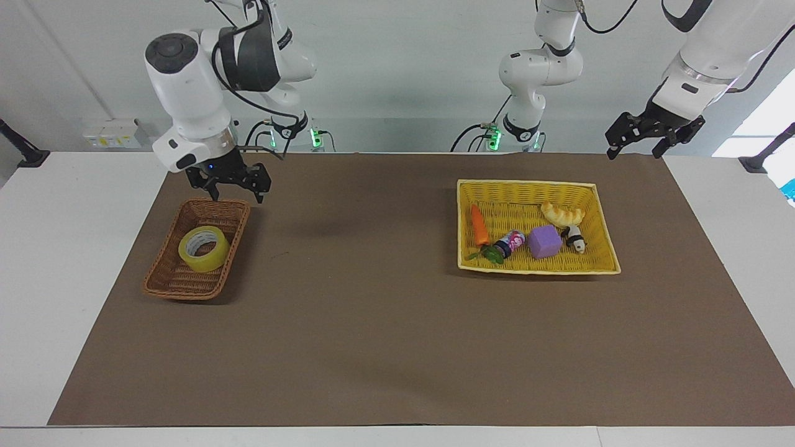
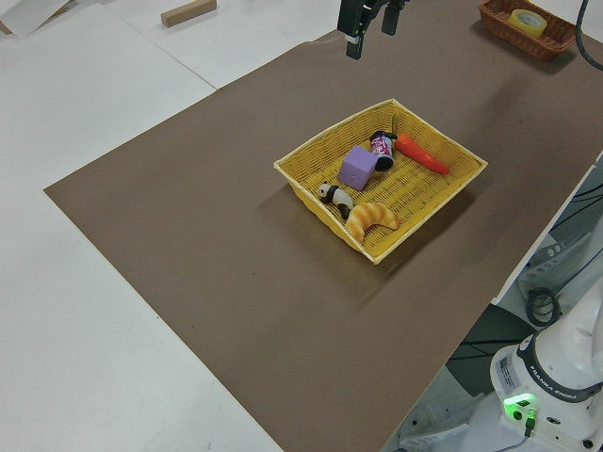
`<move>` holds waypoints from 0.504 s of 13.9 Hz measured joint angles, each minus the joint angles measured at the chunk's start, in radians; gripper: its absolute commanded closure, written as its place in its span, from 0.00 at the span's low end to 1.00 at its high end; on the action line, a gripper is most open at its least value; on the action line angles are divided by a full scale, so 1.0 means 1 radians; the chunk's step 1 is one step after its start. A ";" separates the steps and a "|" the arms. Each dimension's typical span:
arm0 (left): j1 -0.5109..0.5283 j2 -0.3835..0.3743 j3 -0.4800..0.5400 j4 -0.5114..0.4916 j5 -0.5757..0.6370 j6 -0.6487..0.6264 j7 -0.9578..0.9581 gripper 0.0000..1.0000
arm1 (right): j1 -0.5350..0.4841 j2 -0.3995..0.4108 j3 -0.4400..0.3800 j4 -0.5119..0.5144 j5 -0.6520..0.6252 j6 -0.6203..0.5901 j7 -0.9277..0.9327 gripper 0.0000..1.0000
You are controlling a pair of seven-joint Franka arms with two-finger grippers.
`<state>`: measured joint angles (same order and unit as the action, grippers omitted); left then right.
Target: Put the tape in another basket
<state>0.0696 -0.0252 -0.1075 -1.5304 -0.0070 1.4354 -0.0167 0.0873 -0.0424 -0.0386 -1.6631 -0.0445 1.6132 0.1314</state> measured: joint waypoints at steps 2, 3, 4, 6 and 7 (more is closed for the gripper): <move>0.000 0.000 0.000 0.000 0.000 0.000 0.000 0.00 | -0.002 -0.002 -0.006 0.087 0.000 -0.076 0.000 0.00; 0.000 0.000 0.000 0.000 0.000 0.000 0.000 0.00 | -0.002 -0.004 -0.010 0.116 0.000 -0.096 0.000 0.00; 0.000 0.000 0.000 0.000 0.000 0.000 0.000 0.00 | -0.004 -0.008 -0.015 0.133 0.000 -0.104 0.000 0.00; 0.000 0.000 0.000 0.000 0.000 0.000 0.000 0.00 | -0.008 -0.024 -0.023 0.139 0.000 -0.118 0.000 0.00; 0.000 0.000 0.000 0.000 0.000 0.000 0.000 0.00 | -0.011 -0.029 -0.024 0.139 0.000 -0.135 0.000 0.00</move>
<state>0.0696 -0.0252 -0.1075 -1.5304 -0.0070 1.4352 -0.0167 0.0764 -0.0715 -0.0627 -1.5245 -0.0441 1.4784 0.1314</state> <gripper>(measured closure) 0.000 0.000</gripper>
